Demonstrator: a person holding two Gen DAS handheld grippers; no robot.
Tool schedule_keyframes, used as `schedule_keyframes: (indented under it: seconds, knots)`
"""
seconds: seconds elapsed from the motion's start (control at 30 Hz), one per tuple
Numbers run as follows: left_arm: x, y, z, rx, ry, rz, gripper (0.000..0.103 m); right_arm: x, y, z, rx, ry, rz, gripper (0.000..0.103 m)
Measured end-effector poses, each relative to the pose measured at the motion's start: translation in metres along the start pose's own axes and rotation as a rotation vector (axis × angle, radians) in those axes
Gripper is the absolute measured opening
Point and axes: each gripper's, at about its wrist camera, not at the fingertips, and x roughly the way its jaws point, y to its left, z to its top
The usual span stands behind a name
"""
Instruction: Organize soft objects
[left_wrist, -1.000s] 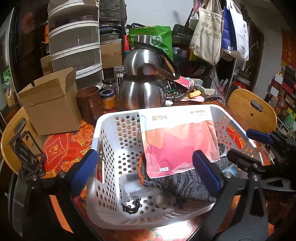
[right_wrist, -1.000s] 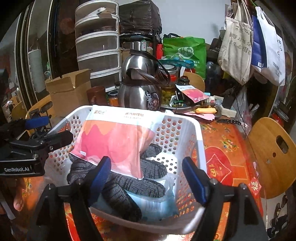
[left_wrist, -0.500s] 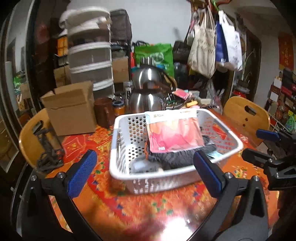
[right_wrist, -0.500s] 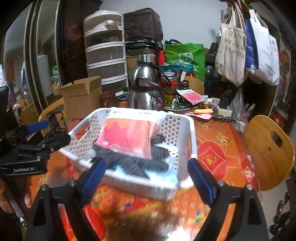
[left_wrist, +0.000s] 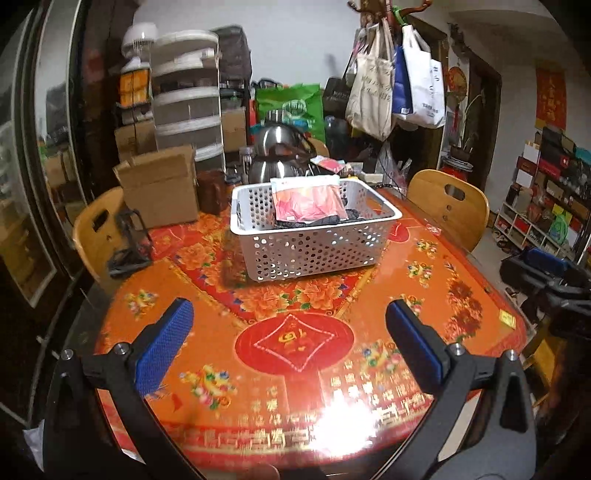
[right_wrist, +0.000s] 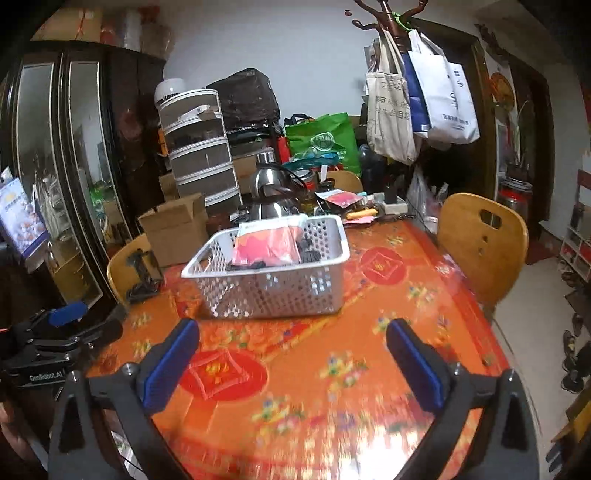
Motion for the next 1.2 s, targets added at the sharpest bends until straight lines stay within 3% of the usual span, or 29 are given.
schedule_keyframes:
  seconds: [0.1, 0.27, 0.5, 1.2]
  knots:
    - [-0.023, -0.008, -0.006, -0.017, -0.014, -0.022, 0.103, -0.017, 0.012, -0.009, -0.051, 0.021, -0.1, 0.103]
    - [-0.035, -0.012, -0.006, -0.031, -0.019, -0.015, 0.103, -0.023, 0.022, -0.013, -0.071, 0.069, -0.047, 0.103]
    - [-0.016, -0.005, 0.006, -0.039, 0.003, 0.0, 0.103, -0.009, 0.023, -0.011, -0.06, 0.096, -0.007, 0.103]
    - [0.002, -0.003, 0.005, -0.041, 0.03, -0.006, 0.103, -0.003, 0.023, -0.011, -0.07, 0.105, -0.022, 0.103]
